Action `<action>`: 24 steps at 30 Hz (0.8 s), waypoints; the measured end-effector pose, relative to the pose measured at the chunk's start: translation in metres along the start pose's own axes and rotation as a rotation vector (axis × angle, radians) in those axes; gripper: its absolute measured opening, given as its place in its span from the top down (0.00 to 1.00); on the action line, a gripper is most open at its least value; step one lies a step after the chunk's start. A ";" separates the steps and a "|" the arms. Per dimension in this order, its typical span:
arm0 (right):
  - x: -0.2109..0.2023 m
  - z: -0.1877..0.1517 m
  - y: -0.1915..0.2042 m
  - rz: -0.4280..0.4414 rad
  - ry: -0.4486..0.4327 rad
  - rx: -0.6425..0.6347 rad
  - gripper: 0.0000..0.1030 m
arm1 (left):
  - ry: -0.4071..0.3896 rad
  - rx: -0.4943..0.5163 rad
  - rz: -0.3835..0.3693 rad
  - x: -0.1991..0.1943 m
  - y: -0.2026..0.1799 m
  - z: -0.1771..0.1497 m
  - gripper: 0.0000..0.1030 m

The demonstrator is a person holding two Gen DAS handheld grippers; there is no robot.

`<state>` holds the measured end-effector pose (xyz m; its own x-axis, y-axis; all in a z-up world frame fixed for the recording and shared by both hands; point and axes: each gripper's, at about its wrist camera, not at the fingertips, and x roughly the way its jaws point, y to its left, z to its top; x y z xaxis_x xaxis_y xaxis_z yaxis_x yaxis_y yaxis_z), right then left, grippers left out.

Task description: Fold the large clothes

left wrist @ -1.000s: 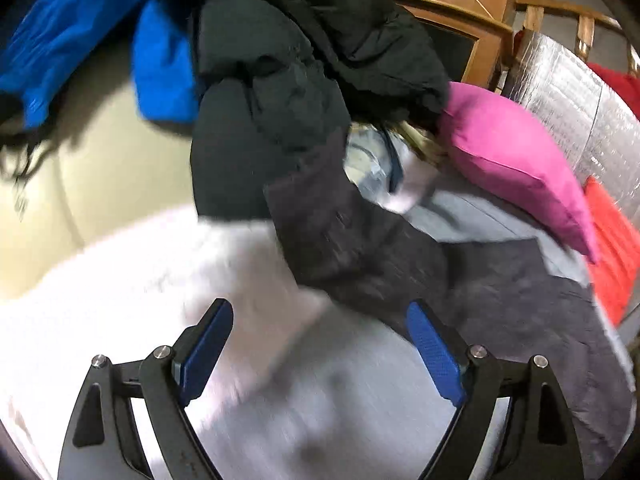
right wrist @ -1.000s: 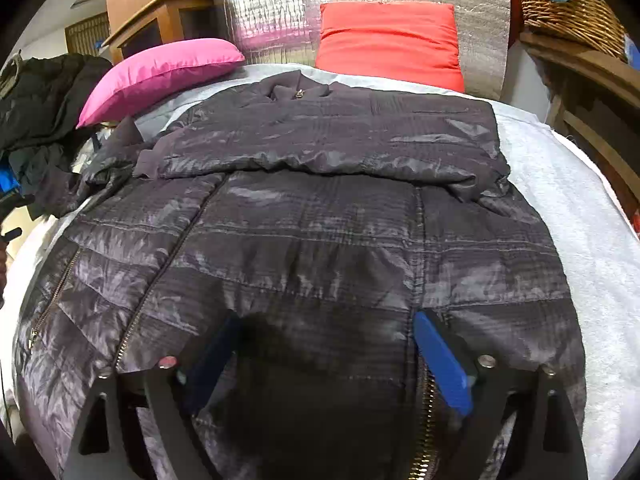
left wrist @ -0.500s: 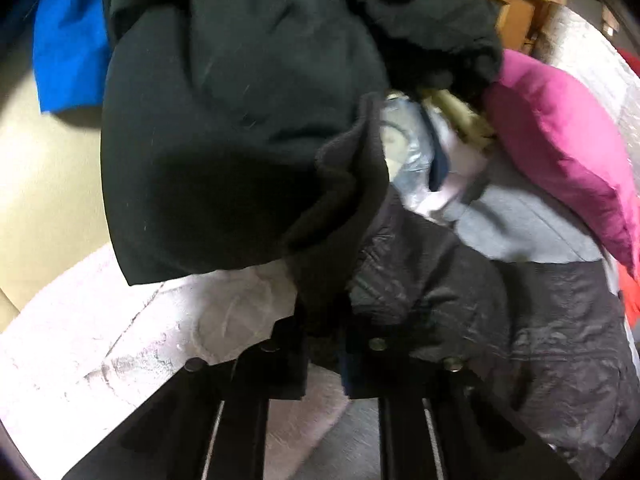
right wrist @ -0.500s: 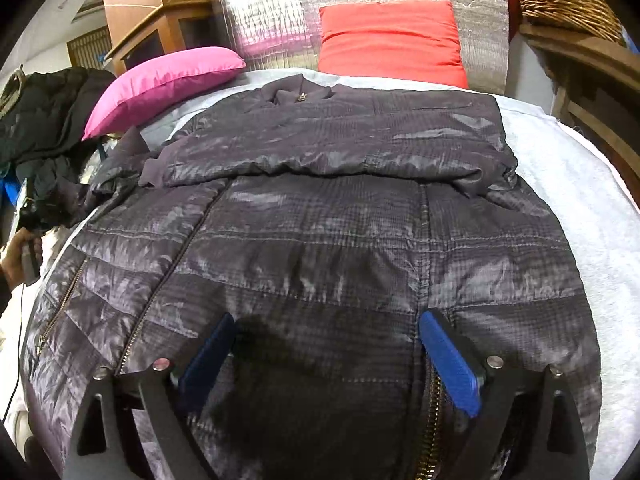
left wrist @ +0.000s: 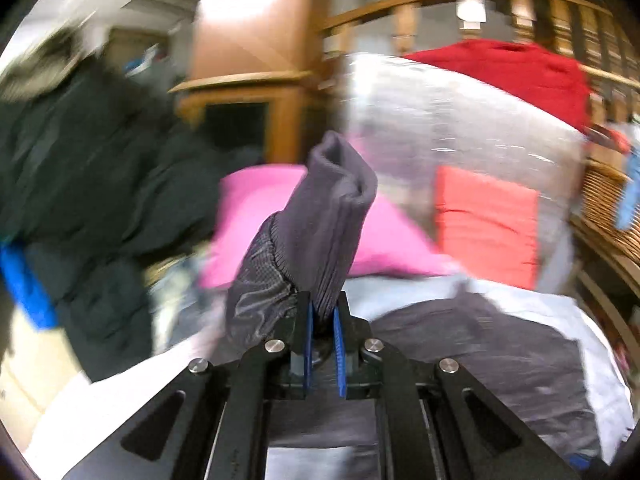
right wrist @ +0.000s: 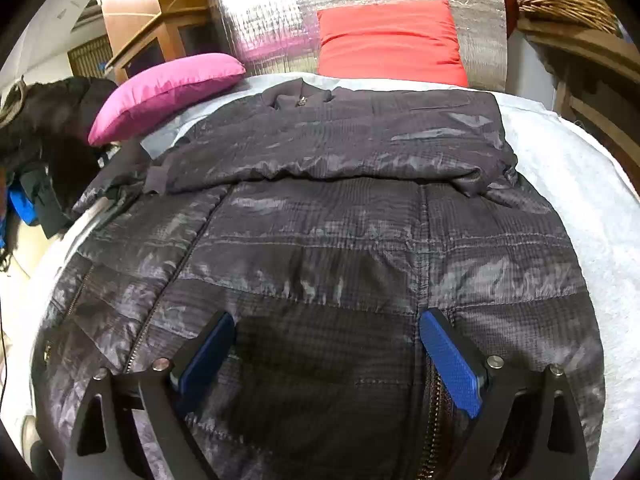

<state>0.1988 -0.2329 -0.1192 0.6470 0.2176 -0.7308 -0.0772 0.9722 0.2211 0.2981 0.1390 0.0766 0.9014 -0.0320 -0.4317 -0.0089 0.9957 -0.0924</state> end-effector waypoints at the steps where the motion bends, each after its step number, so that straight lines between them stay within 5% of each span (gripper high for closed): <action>1: -0.001 0.000 -0.001 0.007 -0.003 0.006 0.07 | -0.008 0.018 -0.031 -0.004 -0.022 0.002 0.91; 6: -0.002 -0.001 -0.005 0.041 -0.015 0.034 0.07 | 0.033 0.103 -0.168 -0.003 -0.126 -0.007 0.91; 12: -0.004 -0.001 -0.010 0.075 -0.027 0.063 0.07 | 0.251 0.151 -0.226 0.060 -0.204 -0.069 0.89; 14: -0.005 -0.001 -0.010 0.079 -0.028 0.066 0.07 | 0.378 0.150 -0.254 0.084 -0.215 -0.092 0.65; 16: -0.005 -0.001 -0.012 0.086 -0.029 0.072 0.07 | 0.490 0.114 -0.260 0.097 -0.217 -0.112 0.55; 20: -0.005 -0.001 -0.014 0.098 -0.031 0.081 0.07 | 0.473 0.061 -0.287 0.072 -0.189 -0.122 0.44; 24: -0.006 0.000 -0.016 0.107 -0.033 0.087 0.07 | 0.315 0.039 -0.259 0.031 -0.141 -0.110 0.28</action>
<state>0.1966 -0.2493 -0.1184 0.6630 0.3152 -0.6791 -0.0816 0.9321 0.3530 0.2798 -0.0116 -0.0228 0.6947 -0.3015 -0.6530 0.2232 0.9535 -0.2027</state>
